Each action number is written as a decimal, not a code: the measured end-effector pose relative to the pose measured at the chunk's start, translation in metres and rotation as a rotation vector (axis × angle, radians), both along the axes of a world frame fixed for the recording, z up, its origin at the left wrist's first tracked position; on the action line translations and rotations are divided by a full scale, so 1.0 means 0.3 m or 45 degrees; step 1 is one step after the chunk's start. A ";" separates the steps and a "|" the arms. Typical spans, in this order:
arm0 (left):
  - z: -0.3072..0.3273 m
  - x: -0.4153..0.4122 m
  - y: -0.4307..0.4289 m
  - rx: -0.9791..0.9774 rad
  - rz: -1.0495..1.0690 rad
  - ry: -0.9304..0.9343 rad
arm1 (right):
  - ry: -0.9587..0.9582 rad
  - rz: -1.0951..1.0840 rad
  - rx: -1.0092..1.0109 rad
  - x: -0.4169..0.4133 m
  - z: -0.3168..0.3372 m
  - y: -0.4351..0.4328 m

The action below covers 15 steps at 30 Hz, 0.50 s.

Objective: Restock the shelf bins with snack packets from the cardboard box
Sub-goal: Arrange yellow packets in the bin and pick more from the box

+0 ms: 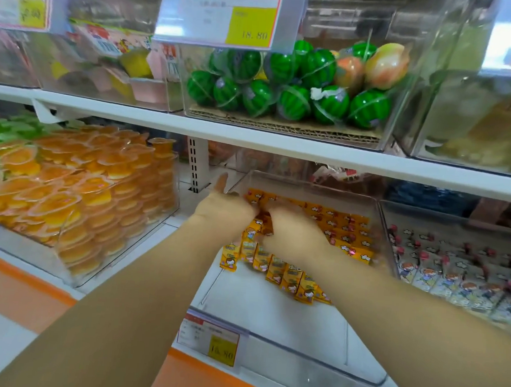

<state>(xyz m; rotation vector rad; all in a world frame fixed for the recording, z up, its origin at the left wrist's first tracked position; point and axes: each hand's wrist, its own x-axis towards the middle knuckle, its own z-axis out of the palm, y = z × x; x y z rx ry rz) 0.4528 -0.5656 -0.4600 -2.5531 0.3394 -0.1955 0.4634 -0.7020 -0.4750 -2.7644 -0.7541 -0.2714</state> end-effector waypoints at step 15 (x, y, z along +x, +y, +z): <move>-0.006 -0.068 -0.018 -0.069 0.056 -0.194 | -0.161 -0.155 -0.232 -0.031 -0.022 0.002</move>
